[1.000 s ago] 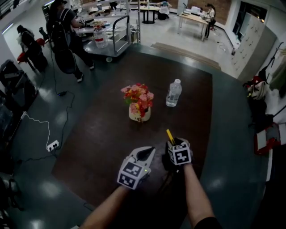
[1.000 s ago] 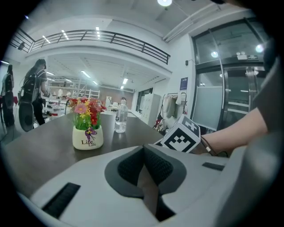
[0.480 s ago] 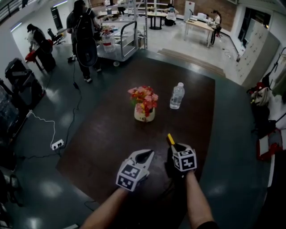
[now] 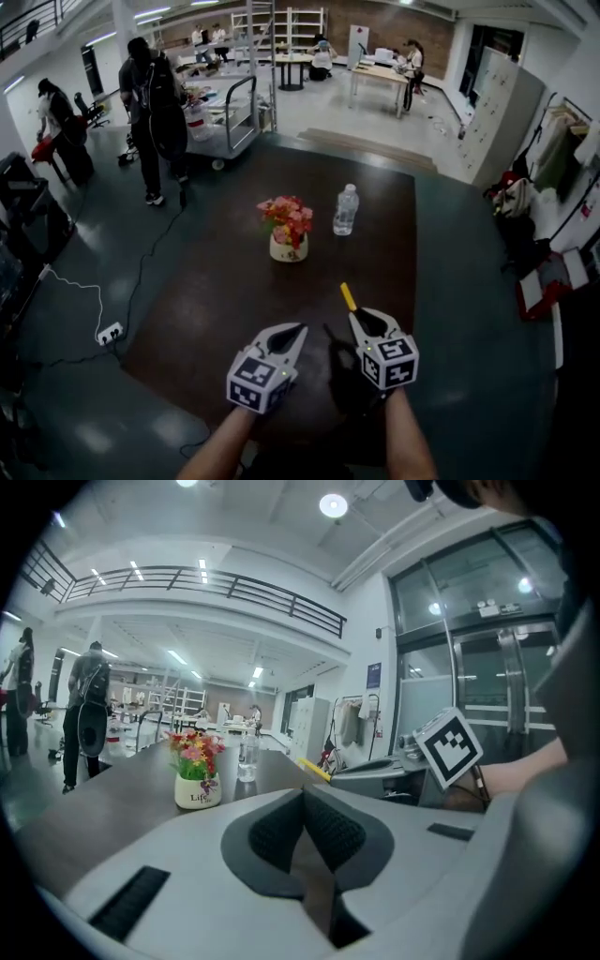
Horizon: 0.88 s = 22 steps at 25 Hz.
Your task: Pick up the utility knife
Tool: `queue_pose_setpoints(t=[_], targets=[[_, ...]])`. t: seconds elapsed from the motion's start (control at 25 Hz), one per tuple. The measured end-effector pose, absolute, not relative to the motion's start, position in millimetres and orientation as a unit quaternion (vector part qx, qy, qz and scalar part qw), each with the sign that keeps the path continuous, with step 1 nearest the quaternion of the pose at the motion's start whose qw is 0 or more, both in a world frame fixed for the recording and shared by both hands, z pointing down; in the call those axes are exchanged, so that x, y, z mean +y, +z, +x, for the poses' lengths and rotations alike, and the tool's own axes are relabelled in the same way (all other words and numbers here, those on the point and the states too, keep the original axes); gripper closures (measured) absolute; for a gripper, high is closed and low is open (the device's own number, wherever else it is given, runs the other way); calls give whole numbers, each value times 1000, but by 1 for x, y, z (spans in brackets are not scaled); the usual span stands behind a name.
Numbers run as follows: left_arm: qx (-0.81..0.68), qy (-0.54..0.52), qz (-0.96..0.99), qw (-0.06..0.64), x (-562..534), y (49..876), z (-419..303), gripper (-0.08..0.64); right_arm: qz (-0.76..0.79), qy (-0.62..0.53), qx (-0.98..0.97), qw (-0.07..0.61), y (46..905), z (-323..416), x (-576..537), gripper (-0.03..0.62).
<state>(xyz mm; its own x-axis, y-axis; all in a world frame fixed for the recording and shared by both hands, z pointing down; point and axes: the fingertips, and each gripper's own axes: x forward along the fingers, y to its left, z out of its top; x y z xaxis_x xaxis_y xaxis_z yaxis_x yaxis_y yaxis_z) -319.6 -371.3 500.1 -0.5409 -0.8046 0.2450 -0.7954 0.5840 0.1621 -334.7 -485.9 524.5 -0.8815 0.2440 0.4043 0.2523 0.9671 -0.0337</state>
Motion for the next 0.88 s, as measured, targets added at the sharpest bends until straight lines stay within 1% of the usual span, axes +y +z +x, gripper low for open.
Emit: queue_pose_setpoints(t=[0.12, 0.48, 0.68, 0.88], targets=[[-873, -20, 471, 127, -347, 483, -295, 560, -114, -16, -978, 172, 495, -299, -457, 515], [-852, -18, 517, 78, -279, 436, -209, 560, -95, -11, -991, 93, 430, -183, -360, 514], [-842, -15, 535, 60, -250, 418, -167, 560, -93, -10, -995, 42, 399, -132, -323, 515], [-835, -15, 548, 48, -232, 407, -134, 560, -95, -14, -995, 8, 371, -96, -298, 514]])
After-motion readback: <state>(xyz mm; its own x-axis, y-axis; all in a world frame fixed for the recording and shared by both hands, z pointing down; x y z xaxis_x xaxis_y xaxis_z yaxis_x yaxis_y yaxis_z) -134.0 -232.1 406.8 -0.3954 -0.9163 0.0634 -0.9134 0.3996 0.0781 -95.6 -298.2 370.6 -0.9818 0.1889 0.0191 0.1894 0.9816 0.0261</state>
